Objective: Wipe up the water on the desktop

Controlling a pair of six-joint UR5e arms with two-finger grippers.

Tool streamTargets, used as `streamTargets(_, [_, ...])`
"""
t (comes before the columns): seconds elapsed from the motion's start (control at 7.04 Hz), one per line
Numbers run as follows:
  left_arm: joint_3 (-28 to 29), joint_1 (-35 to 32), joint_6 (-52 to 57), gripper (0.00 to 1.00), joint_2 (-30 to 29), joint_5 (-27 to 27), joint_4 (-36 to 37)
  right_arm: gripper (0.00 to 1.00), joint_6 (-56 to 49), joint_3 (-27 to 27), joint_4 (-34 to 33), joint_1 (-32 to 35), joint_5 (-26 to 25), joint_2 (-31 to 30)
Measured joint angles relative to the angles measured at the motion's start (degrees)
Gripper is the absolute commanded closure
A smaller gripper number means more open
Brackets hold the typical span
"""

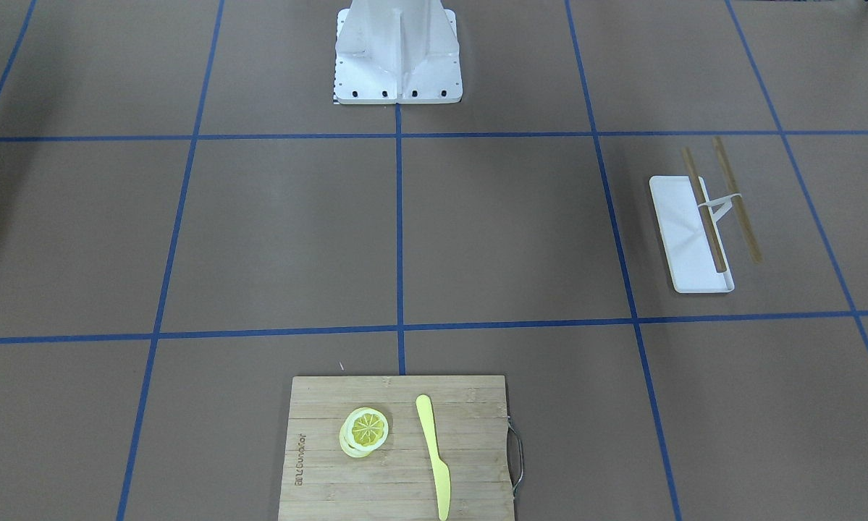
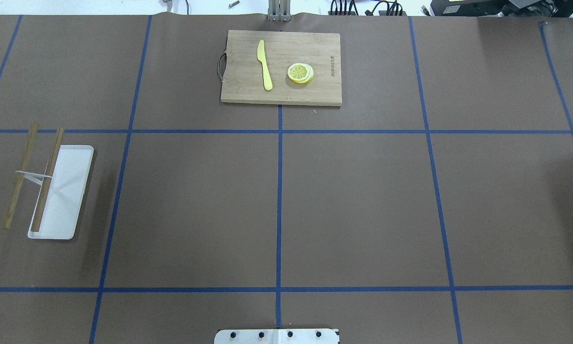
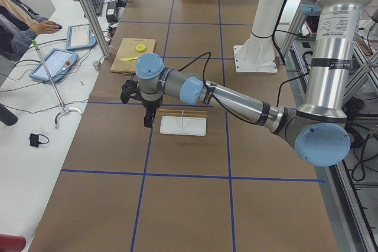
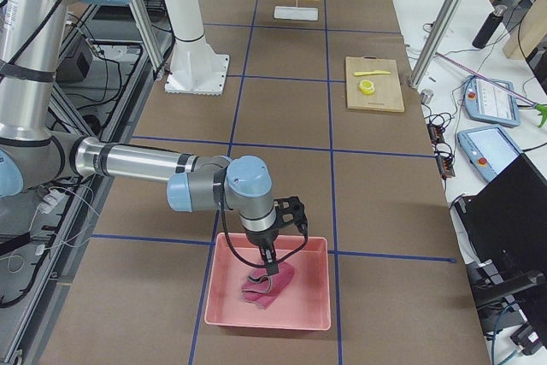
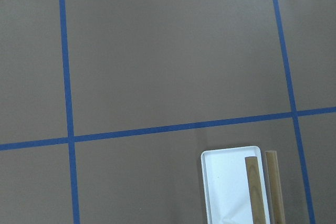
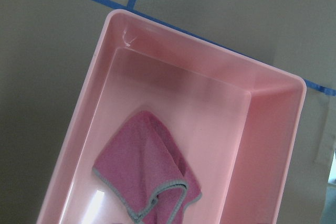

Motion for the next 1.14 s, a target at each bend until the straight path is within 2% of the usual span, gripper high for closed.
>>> streamTargets(0.14, [0.2,-0.3,1.8,0.02,0.1,1.7,0.0,0.00,0.7,-1.9,-0.3,0.0,0.5,2.3])
streamTargets(0.43, [2.0,-1.2,7.2,0.02,0.4,5.3,0.0,0.00,2.1,-6.6,-2.1,-0.1,5.8,6.8])
streamTargets(0.71, [4.5,-2.5,13.3,0.02,2.9,5.7,-0.1,0.00,2.4,-5.9,-6.9,-0.8,8.2,8.5])
streamTargets(1.14, [3.6,-3.5,9.4,0.02,3.9,5.6,5.8,0.00,2.3,-3.7,-9.0,-2.0,9.5,8.5])
